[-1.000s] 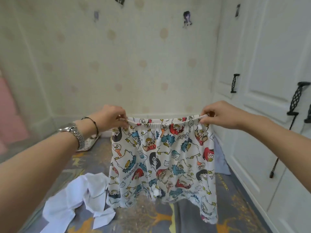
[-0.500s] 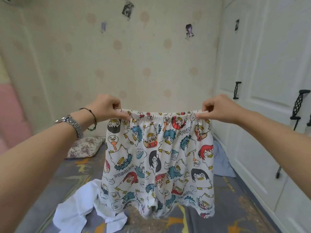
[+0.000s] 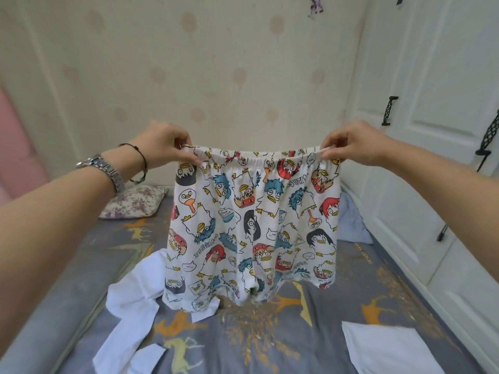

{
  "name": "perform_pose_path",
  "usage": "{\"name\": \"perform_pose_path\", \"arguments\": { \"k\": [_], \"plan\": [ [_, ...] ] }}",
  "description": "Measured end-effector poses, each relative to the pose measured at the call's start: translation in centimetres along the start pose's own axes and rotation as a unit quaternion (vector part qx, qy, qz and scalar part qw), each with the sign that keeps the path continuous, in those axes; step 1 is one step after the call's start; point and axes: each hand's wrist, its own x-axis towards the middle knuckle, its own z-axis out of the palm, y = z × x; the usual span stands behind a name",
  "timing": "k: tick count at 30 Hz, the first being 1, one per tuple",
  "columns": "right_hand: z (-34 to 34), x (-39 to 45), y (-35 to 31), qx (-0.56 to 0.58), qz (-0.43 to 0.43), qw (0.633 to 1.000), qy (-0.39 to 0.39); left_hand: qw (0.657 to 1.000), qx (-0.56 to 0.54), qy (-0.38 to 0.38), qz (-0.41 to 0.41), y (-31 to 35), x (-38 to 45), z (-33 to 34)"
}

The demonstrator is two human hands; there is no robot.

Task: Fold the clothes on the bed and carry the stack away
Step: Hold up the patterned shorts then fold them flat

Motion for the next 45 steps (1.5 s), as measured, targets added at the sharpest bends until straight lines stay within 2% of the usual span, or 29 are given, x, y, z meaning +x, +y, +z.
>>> {"name": "perform_pose_path", "arguments": {
  "k": [4,9,14,18,21,26,32,38,45],
  "plan": [
    [2.6,-0.5,-0.6,-0.010,0.021,1.000,0.011,0.999,-0.033,-0.001,0.005,-1.6,-1.8,1.2],
    [5.4,-1.9,-0.3,-0.069,0.030,0.997,0.000,0.999,-0.024,-0.045,0.008,-2.6,-3.0,3.6],
    [7.8,-3.0,0.9,-0.015,0.088,0.996,-0.012,0.995,-0.074,-0.058,-0.041,-3.8,-3.9,7.4],
    [10.3,-3.5,2.7,-0.094,0.098,0.990,-0.038,0.993,-0.061,-0.097,-0.033,-4.2,-4.2,10.8],
    [12.3,-3.7,4.4,-0.088,0.114,0.987,-0.065,0.989,-0.040,-0.136,-0.039,-4.4,-3.9,13.7],
    [15.7,-3.0,9.3,-0.089,0.137,0.984,-0.072,0.982,-0.046,-0.155,-0.098,-5.0,-3.0,19.2],
    [20.0,-0.7,17.3,-0.038,0.147,0.986,-0.063,0.979,-0.052,-0.139,-0.138,-4.9,-0.7,25.9],
    [22.6,2.8,23.5,-0.036,0.109,0.993,-0.030,0.971,-0.071,-0.104,-0.203,-5.1,2.7,31.3],
    [25.4,3.8,27.6,-0.019,0.075,0.997,-0.021,0.976,-0.054,-0.065,-0.200,-6.0,2.9,35.3]
  ]
}}
